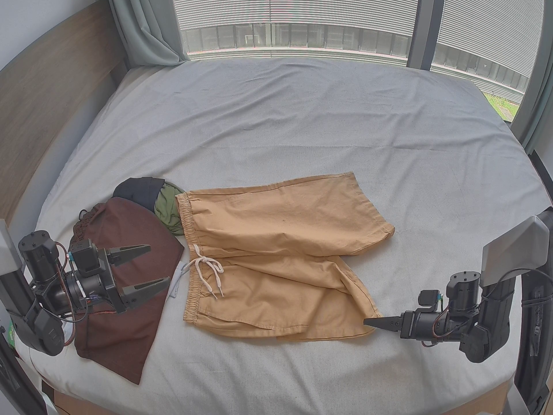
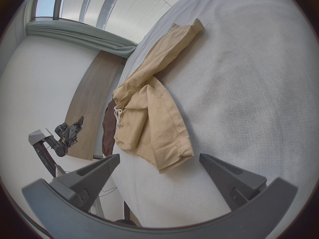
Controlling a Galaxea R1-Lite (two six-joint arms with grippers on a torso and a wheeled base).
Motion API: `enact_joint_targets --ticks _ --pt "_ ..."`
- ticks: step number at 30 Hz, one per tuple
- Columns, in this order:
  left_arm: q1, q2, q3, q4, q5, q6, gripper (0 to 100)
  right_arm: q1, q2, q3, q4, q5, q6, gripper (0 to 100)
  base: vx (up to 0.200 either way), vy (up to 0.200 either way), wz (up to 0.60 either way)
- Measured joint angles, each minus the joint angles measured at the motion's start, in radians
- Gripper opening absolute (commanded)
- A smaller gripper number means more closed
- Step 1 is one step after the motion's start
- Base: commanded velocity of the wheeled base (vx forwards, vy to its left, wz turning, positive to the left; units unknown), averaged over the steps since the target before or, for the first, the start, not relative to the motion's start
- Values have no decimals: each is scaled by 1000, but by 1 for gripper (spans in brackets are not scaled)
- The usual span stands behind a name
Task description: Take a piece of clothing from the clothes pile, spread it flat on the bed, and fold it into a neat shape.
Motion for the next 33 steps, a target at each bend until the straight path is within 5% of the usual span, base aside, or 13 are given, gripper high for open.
enact_joint_targets --ticks 3,4,18,33 --pt "1 0 1 0 0 0 100 6 4 -11 0 0 7 100 0 0 0" --pt "1 0 1 0 0 0 100 7 6 -16 0 0 8 0 0 0 0" --pt "0 -1 4 0 0 0 100 -4 -1 -23 -1 -8 3 0 0 0 0" --pt "0 -1 7 0 0 0 100 -133 -58 -112 0 -46 -14 0 0 0 0"
